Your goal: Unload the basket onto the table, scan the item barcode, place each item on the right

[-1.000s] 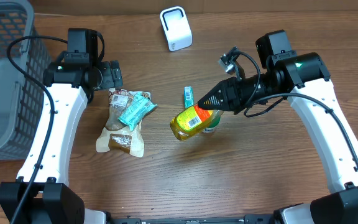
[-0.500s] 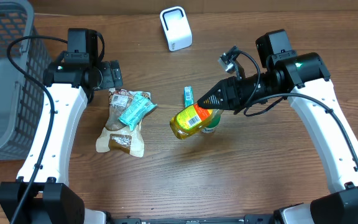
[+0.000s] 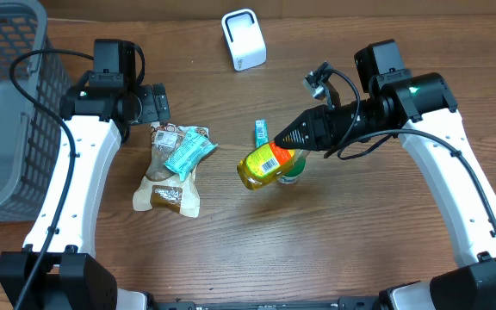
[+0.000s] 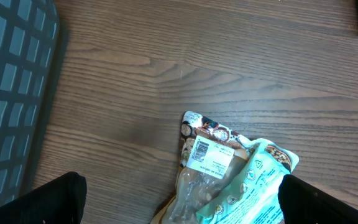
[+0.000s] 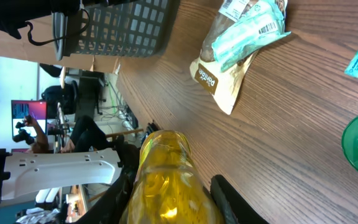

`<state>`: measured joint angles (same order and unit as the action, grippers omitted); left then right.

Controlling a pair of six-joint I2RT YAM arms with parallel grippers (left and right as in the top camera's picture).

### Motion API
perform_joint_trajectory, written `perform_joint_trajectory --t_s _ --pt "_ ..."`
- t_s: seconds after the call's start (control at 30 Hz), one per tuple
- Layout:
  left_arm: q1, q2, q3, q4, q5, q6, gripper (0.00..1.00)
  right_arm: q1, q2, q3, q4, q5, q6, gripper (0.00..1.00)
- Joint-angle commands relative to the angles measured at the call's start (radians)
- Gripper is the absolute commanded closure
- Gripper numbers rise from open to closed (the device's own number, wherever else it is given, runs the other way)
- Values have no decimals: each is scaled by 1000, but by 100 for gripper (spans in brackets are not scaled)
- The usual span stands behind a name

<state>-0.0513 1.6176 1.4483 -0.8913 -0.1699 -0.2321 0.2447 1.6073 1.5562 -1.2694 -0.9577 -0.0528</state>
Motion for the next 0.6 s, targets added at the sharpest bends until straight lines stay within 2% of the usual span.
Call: perform_joint_trajectory --t_s 0.0,0.5,0.57 --pt "5 -8 7 2 -14 12 0 4 -29 29 8 -23 -8 82" --pt "5 -8 7 2 -14 12 0 2 -29 29 51 -24 -7 81" --pt "5 -8 7 2 -14 12 0 2 -29 29 79 -29 5 85"
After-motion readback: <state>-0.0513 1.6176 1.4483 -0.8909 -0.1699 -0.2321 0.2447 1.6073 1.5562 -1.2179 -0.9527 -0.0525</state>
